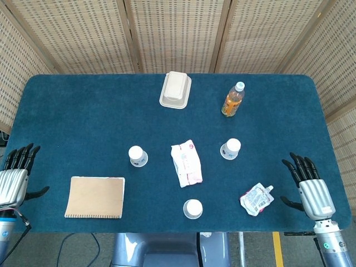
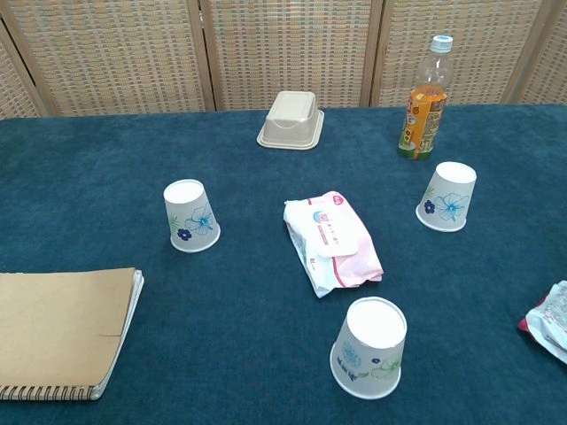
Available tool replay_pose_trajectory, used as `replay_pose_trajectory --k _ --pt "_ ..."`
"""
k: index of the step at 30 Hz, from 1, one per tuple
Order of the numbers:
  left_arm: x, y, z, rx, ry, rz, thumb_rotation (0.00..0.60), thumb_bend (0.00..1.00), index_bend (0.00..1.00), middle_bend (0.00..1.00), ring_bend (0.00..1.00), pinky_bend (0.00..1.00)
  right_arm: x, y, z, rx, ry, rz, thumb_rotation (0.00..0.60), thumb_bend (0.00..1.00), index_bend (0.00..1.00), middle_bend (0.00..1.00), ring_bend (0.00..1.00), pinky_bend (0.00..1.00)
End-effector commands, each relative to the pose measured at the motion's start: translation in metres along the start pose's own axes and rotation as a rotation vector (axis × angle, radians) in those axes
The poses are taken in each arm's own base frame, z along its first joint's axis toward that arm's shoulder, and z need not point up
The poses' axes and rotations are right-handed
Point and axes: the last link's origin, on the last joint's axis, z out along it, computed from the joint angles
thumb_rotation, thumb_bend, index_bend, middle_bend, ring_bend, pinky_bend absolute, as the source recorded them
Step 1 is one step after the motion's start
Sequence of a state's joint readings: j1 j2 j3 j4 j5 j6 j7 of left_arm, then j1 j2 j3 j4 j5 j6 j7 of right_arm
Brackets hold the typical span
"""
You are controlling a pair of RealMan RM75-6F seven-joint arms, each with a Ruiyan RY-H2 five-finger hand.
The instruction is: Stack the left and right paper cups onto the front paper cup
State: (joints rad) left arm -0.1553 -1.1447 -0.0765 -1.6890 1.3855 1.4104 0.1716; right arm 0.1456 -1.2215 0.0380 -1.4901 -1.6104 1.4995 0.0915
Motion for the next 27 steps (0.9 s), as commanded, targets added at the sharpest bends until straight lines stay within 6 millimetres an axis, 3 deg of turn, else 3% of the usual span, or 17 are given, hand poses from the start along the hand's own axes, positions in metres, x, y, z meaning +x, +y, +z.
replay_pose_trajectory --k 1,9,15,20,27 --pt "0.0 0.0 0.0 0.0 0.001 0.0 0.6 0.13 0.0 0.0 0.0 0.0 0.0 0.0 0.0 0.0 -0.001 0.0 0.6 0.09 0.15 0.0 0.0 0.0" --pt "0.0 0.0 0.0 -0.003 -0.001 0.001 0.6 0.14 0.0 0.0 0.0 0.0 0.0 -0.001 0.0 0.003 0.0 0.0 0.6 0.09 0.15 0.0 0.0 0.0" --pt "-0.001 0.006 0.006 -0.024 -0.001 -0.016 0.6 0.17 0.12 0.0 0.0 0.0 0.0 0.0 0.0 0.0 0.0 0.004 0.6 0.09 0.16 0.0 0.0 0.0" --pt "0.0 0.015 0.023 -0.055 -0.015 -0.001 0.6 0.24 0.17 0.0 0.0 0.0 0.003 0.003 0.001 -0.013 0.006 0.014 0.6 0.09 0.16 0.0 0.0 0.0" --pt "0.001 0.028 0.046 -0.081 -0.033 0.014 0.6 0.25 0.21 0.0 0.0 0.0 0.003 0.004 0.002 -0.016 0.005 0.02 0.6 0.09 0.16 0.0 0.0 0.0"
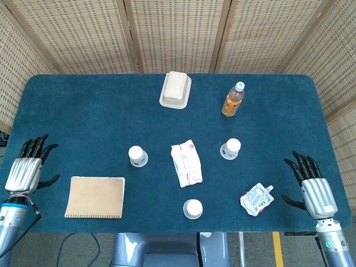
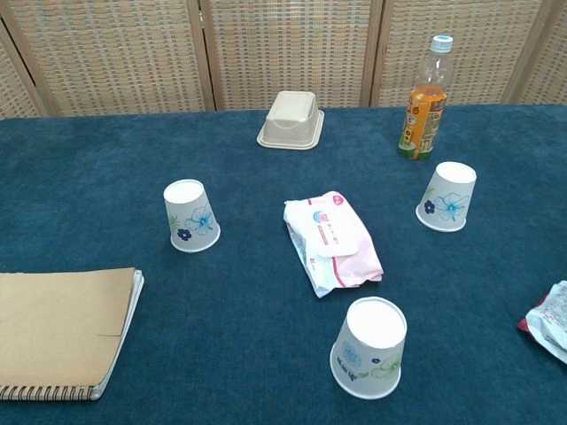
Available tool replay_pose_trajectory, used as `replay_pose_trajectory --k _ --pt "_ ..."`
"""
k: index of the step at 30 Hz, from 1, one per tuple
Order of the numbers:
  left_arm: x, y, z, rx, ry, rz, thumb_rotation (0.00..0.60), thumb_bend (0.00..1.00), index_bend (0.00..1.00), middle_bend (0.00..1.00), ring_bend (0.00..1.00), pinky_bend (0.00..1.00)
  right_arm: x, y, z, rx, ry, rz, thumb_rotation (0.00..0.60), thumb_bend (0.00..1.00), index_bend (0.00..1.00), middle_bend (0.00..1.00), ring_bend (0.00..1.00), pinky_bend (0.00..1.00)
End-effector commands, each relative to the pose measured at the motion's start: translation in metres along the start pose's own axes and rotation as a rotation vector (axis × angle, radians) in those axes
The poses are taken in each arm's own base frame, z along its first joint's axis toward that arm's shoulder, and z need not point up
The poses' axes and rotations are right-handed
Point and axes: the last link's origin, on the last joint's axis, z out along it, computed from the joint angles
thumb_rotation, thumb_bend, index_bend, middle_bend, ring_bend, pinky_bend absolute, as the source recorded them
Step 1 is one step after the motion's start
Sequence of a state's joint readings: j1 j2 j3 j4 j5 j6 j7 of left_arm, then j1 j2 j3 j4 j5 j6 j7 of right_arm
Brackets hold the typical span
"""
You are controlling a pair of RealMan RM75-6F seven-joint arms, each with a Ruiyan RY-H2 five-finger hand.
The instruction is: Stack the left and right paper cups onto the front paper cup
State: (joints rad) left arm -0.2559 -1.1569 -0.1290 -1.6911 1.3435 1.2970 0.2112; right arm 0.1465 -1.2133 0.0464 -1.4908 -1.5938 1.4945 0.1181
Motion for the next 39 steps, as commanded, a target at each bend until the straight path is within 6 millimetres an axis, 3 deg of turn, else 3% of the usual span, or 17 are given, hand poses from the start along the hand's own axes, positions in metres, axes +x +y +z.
replay_pose_trajectory --k 1,14,17,26,32,39 --pt "0.0 0.006 0.012 -0.015 -0.014 0.001 0.6 0.25 0.21 0.0 0.0 0.0 0.0 0.0 0.0 0.001 0.0 0.0 0.6 0.09 0.16 0.0 0.0 0.0" --pt "-0.001 0.052 0.075 -0.128 -0.123 0.012 0.6 0.29 0.19 0.0 0.0 0.0 0.002 0.005 0.002 -0.017 0.002 0.021 0.6 0.09 0.16 0.0 0.0 0.0" --pt "-0.003 0.063 0.083 -0.148 -0.137 0.021 0.6 0.36 0.19 0.0 0.0 0.0 0.002 0.007 0.003 -0.025 0.0 0.027 0.6 0.09 0.16 0.0 0.0 0.0" --pt "-0.014 0.09 0.101 -0.181 -0.202 0.05 0.6 0.36 0.18 0.0 0.0 0.0 0.002 0.014 0.007 -0.047 -0.006 0.045 0.6 0.09 0.16 0.0 0.0 0.0" --pt "-0.023 0.104 0.114 -0.193 -0.239 0.083 0.6 0.25 0.18 0.0 0.0 0.0 0.003 0.02 0.009 -0.07 -0.009 0.058 0.6 0.09 0.16 0.0 0.0 0.0" --pt "-0.031 0.125 0.13 -0.207 -0.254 0.11 0.6 0.24 0.18 0.0 0.0 0.0 0.002 0.026 0.012 -0.092 -0.012 0.071 0.6 0.09 0.16 0.0 0.0 0.0"
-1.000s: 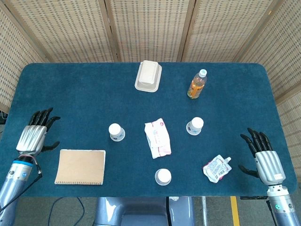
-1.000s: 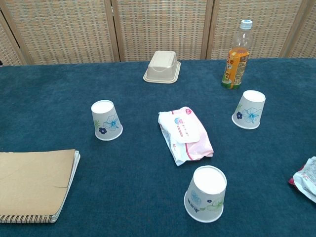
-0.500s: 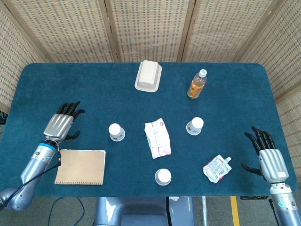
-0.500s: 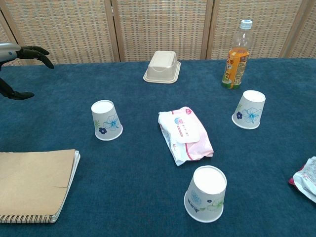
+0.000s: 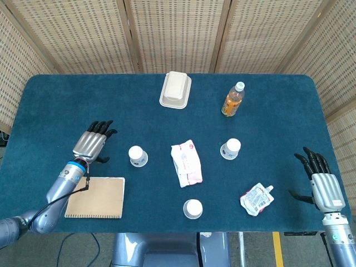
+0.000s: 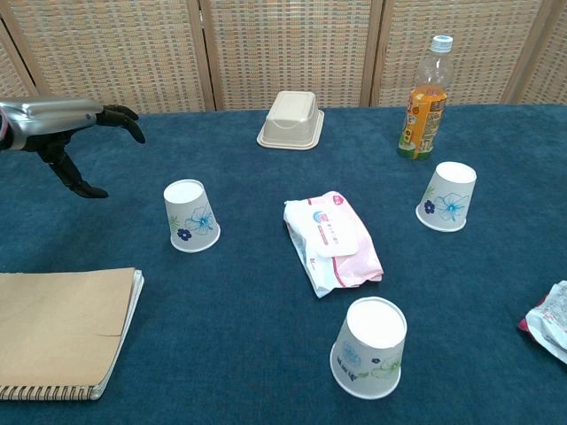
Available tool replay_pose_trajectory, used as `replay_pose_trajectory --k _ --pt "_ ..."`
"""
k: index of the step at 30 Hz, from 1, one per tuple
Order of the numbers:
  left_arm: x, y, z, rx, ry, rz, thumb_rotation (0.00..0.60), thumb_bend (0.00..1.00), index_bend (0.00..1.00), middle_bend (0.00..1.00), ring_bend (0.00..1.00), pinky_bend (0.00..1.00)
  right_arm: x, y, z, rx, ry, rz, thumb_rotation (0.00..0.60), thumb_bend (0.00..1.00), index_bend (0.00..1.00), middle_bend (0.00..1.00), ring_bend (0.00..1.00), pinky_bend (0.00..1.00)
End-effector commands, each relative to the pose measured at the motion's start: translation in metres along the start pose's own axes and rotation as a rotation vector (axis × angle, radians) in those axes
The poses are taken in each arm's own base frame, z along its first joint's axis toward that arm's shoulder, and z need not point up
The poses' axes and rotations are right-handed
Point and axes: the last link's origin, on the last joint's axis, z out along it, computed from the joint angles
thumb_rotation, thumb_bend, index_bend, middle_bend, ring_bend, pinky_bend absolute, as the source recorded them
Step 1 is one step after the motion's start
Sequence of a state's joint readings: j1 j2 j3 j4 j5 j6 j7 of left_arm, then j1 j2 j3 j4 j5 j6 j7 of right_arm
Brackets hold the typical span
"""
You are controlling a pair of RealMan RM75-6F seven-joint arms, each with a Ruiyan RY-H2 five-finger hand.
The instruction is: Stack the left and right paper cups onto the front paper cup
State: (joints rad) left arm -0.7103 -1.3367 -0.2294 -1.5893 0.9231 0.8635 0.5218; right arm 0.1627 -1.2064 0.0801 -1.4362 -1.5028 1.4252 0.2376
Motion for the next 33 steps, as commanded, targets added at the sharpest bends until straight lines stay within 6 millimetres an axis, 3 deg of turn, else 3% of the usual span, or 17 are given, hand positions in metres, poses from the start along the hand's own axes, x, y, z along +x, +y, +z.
replay_pose_trajectory --k 1,8,19,28,33 --pt "-0.002 0.009 0.011 -0.01 -0.011 0.01 0.6 0.25 0.18 0.0 0.0 0.0 0.0 0.002 0.001 -0.005 -0.001 0.003 0.6 0.09 0.16 0.0 0.0 0.0" --pt "-0.007 0.035 0.03 -0.038 -0.043 0.026 0.6 0.25 0.18 0.0 0.0 0.0 -0.001 0.008 0.004 -0.028 -0.008 0.014 0.6 0.09 0.16 0.0 0.0 0.0" --pt "-0.01 0.063 0.04 -0.079 -0.076 0.049 0.6 0.25 0.19 0.0 0.0 0.0 0.002 0.015 0.006 -0.051 -0.002 0.032 0.6 0.09 0.16 0.0 0.0 0.0" --pt "-0.011 0.072 0.042 -0.081 -0.084 0.073 0.6 0.26 0.38 0.0 0.0 0.0 0.004 0.016 0.005 -0.054 0.004 0.038 0.6 0.09 0.16 0.0 0.0 0.0" --pt "-0.01 0.077 0.041 -0.093 -0.071 0.076 0.6 0.26 0.4 0.0 0.0 0.0 0.006 0.016 0.004 -0.053 0.007 0.04 0.6 0.09 0.17 0.0 0.0 0.0"
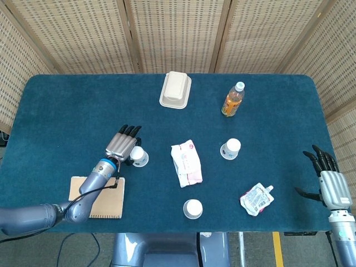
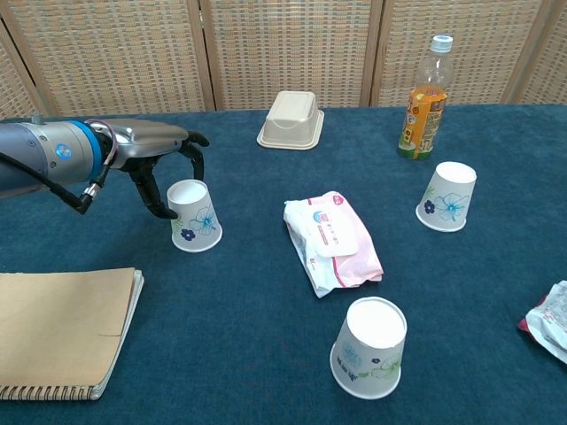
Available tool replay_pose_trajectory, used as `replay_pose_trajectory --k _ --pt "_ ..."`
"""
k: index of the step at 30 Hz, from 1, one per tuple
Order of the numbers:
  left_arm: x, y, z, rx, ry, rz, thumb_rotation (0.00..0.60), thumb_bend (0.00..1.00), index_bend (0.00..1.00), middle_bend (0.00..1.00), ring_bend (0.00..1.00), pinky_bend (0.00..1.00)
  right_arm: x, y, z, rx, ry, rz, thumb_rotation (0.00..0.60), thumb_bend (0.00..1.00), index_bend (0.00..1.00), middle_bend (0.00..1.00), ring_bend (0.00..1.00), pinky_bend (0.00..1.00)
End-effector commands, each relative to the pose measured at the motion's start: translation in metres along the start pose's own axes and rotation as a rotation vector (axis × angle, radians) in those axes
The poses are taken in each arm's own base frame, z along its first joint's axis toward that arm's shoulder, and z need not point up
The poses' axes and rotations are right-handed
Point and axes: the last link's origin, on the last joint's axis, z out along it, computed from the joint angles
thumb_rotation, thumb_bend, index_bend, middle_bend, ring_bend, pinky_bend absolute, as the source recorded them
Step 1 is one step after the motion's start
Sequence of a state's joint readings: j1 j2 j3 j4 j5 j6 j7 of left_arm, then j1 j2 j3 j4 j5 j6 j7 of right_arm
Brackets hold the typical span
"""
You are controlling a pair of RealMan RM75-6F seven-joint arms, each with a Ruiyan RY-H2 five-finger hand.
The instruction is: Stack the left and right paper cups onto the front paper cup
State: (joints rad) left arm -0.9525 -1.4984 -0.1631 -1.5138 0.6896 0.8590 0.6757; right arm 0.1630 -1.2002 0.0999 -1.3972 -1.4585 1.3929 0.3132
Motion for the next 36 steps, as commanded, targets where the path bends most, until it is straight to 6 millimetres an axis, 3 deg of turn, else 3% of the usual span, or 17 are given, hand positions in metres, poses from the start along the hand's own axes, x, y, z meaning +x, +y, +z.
replay_pose_trajectory --k 1,12,26,36 --pt "0.002 0.003 -0.001 -0.011 0.01 0.0 0.6 0.26 0.41 0.0 0.0 0.0 0.0 0.0 0.0 0.0 0.001 -0.001 0.6 0.09 0.17 0.0 0.0 0.0" --pt "0.026 0.016 -0.003 -0.078 0.097 -0.029 0.6 0.26 0.43 0.0 0.0 0.0 0.0 0.004 0.001 -0.017 -0.004 -0.003 0.6 0.09 0.17 0.0 0.0 0.0" --pt "0.046 0.071 -0.001 -0.312 0.129 -0.243 0.6 0.26 0.43 0.0 0.0 0.0 0.0 0.012 0.005 -0.051 0.0 -0.012 0.6 0.09 0.19 0.0 0.0 0.0" --pt "0.056 0.096 -0.01 -0.415 0.135 -0.258 0.6 0.26 0.43 0.0 0.0 0.0 0.001 0.012 0.004 -0.053 0.004 -0.015 0.6 0.09 0.19 0.0 0.0 0.0"
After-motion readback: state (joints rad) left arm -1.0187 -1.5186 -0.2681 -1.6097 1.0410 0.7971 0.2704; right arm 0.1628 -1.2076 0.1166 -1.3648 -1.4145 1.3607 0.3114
